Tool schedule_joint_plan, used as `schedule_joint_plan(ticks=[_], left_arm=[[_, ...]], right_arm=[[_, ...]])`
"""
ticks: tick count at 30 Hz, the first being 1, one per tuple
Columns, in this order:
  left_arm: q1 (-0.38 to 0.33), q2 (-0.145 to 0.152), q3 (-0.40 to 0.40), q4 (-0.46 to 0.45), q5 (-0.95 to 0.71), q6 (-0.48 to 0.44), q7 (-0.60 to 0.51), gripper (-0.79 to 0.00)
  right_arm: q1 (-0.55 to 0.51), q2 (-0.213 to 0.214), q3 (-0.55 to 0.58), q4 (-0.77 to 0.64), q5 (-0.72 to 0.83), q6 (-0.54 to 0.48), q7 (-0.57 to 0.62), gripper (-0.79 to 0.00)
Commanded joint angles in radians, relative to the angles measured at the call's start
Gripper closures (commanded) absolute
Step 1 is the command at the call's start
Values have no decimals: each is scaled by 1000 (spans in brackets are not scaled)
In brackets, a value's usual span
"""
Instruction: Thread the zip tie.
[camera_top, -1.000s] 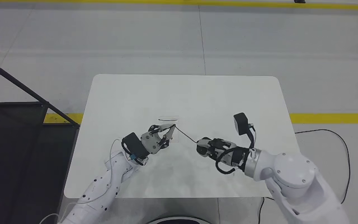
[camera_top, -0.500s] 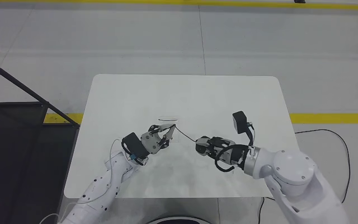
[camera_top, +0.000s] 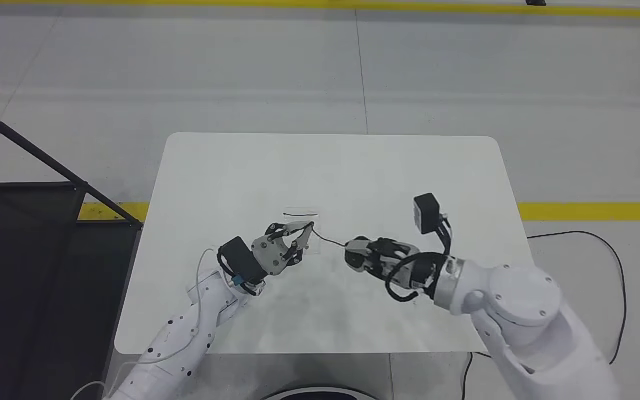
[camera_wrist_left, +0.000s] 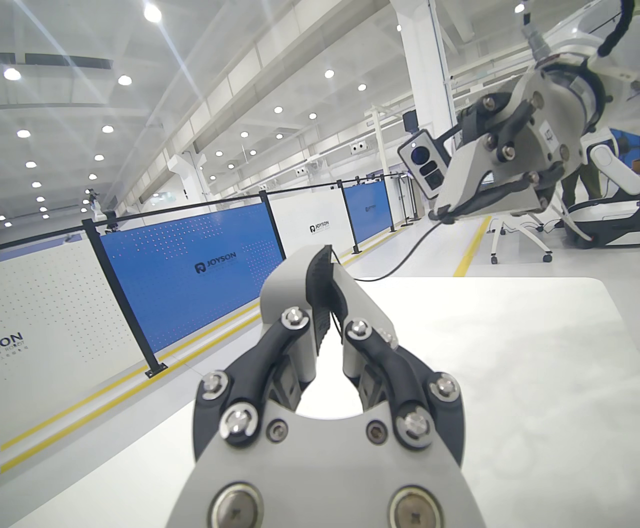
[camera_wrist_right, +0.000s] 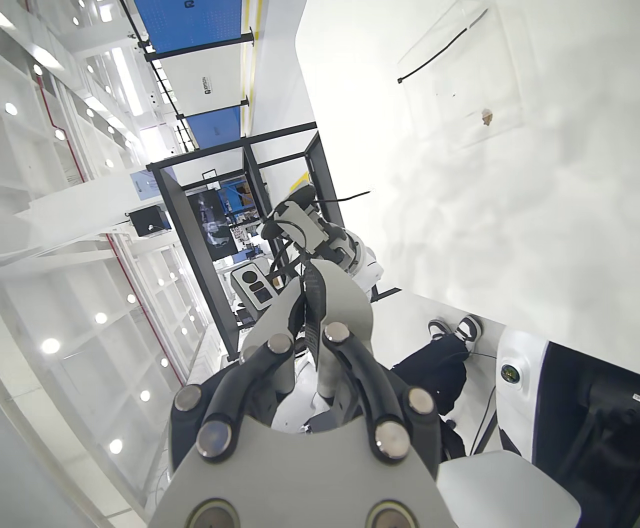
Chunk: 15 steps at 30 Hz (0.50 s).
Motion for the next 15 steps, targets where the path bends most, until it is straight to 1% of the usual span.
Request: schedule_joint_plan(ticks=[1,7,15], left_arm=[[0,0,0,0,0,0,0,0],[0,0,0,0,0,0,0,0],[0,0,0,0,0,0,0,0]], right_arm=[[-5,-1,4,1,8,-18,3,0],[-29,-2,21,4,27,-74,3,0],[-70,-10,33,-4,51,-172,-66,0]])
